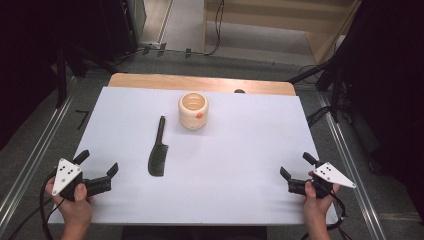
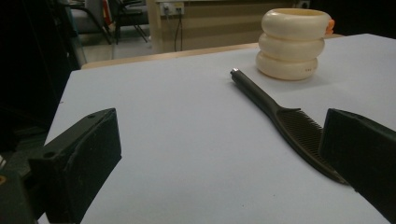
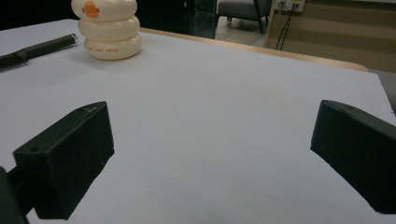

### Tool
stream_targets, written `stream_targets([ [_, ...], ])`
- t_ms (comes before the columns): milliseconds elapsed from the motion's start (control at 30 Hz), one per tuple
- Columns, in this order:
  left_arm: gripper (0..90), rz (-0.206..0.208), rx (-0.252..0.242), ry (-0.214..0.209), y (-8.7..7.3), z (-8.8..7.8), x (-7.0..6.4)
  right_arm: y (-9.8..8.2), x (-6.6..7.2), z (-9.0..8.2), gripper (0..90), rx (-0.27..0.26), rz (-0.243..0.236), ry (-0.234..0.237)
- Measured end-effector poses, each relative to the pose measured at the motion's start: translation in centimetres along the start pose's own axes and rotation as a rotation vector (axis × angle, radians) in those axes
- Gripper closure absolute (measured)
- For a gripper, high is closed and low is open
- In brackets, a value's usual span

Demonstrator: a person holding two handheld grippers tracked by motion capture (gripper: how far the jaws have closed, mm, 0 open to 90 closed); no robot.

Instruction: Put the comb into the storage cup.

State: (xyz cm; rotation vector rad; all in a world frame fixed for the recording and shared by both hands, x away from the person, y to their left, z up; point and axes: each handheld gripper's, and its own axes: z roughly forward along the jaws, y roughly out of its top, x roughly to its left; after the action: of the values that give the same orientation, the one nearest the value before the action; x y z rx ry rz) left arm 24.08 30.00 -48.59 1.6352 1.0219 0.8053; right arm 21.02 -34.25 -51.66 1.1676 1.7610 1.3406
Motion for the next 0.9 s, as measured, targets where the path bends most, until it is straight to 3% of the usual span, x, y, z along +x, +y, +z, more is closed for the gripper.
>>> stream_targets([
  [67,0.0,-0.008,0.002,-0.002,0.1,0.0,0.0,0.0,0.0,0.0,0.0,0.001,0.0,0.001],
  [100,0.0,0.02,0.019,0.019,0.5,0.1,-0.2,0.0,0.0,0.0,0.0,0.001,-0.001,0.001],
  [200,0.0,0.049,0.022,0.018,1.2,0.0,-0.6,0.0,0.0,0.0,0.0,-0.001,-0.002,0.006],
  [367,0.0,0.055,0.021,0.015,2.4,0.0,-1.2,0.0,0.1,0.0,0.0,-0.008,-0.008,0.017],
  [500,0.0,0.033,0.015,-0.001,3.4,0.1,-1.4,0.0,0.1,0.1,0.0,-0.01,-0.015,0.023],
  [900,0.0,0.023,0.051,-0.025,9.4,2.0,-1.7,0.0,0.1,0.1,0.0,-0.01,-0.012,0.024],
])
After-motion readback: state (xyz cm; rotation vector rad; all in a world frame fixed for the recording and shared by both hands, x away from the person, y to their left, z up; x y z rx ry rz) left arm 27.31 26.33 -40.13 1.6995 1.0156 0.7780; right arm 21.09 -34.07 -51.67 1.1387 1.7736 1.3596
